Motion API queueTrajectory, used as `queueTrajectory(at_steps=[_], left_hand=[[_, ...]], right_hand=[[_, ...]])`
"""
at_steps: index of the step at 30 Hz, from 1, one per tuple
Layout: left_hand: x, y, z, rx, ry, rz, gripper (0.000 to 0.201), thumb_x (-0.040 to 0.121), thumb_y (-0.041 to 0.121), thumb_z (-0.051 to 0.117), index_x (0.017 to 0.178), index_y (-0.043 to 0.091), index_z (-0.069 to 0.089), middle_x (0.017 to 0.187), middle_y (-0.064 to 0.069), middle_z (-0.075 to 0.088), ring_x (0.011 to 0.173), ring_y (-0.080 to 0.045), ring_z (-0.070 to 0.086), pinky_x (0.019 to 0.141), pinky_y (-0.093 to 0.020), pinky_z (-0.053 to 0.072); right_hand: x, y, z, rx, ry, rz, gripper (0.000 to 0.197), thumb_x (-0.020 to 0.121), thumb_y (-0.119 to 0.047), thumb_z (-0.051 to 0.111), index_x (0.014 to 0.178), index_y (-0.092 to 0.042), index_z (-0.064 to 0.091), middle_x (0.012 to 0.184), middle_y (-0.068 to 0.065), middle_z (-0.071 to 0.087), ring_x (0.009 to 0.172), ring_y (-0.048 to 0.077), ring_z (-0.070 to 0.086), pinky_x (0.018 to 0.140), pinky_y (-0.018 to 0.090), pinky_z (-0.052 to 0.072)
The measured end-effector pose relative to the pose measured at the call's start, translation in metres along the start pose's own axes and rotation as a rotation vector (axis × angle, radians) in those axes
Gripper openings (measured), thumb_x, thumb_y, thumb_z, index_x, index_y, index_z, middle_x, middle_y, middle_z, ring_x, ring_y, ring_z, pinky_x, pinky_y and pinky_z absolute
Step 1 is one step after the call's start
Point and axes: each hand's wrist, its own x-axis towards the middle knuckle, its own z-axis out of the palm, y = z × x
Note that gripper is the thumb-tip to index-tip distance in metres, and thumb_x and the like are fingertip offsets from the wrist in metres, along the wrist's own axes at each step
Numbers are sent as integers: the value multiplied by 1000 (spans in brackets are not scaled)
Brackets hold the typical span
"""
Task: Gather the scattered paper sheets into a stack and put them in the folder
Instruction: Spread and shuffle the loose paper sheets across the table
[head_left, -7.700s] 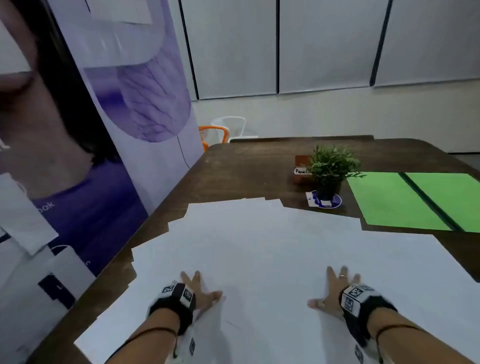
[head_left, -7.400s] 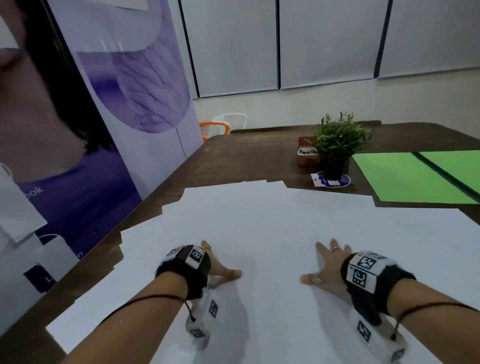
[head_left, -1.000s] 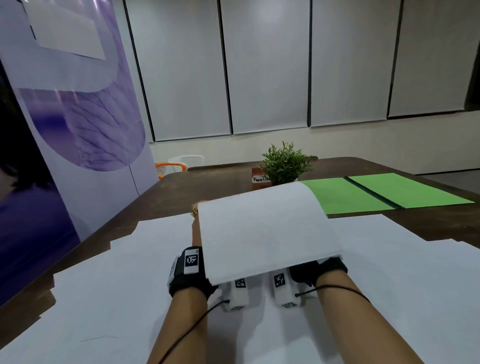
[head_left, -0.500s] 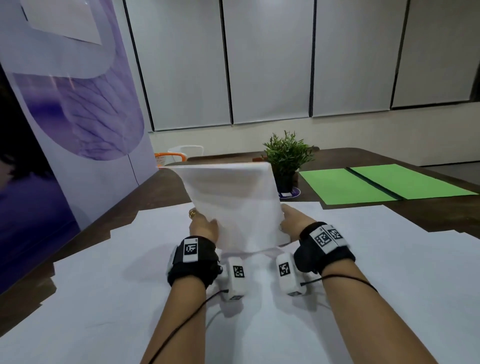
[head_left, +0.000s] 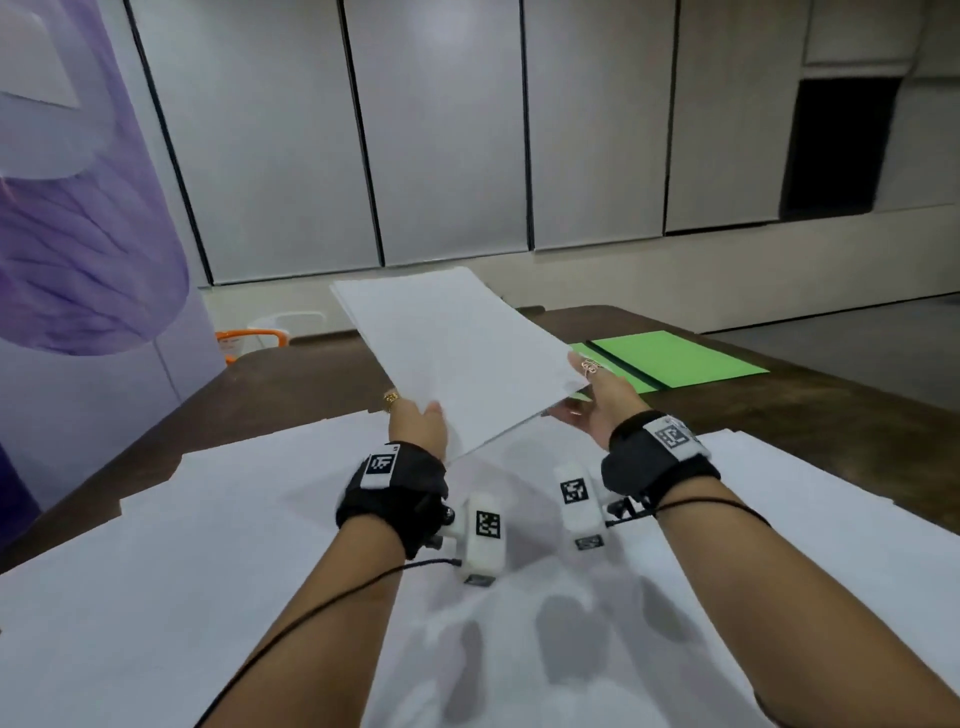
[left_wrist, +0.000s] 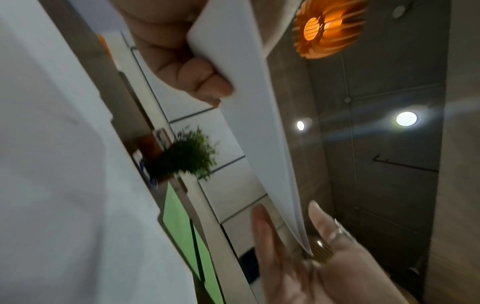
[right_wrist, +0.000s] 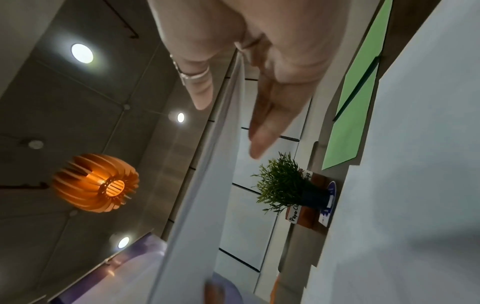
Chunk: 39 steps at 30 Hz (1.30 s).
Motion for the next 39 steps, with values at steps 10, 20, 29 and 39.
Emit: queueTrajectory(at_steps=[10,20,29,39], left_hand=[[-105,29,120,213,-540,75,47,96,36,46,132,5,40,127,-11,51,115,-31,55,99,-35,41],[-139,8,130,1235,-1105,431,100,68,75,59,146,43,6,157,-5,11,140,-28,27,114,-42,23],[-137,14,133,1248,-1145,384,100,70,72,61,146,46,2,158,-2,-2,141,-28,24,114,-41,24],[-135,15,133,1173,-1157,319,100,66,67,69,146,45,11,157,-3,4,141,-26,22,114,-40,24]], right_hand=[[-38,-46,-117,-179,373,-88,45,88,16,34,129,1,44,117,18,54,88,31,56,57,37,53],[-53,-109,-259,-1156,670,197,63,70,-18,70,127,-4,46,131,18,46,112,33,56,81,23,49],[-22,-109,-303,-1801,378,442,49,67,-23,71,112,-6,60,123,19,55,111,35,55,96,46,46],[-42,-105,-266,-1805,315,386,69,83,-23,66,144,-15,34,150,8,34,133,27,40,105,33,38]])
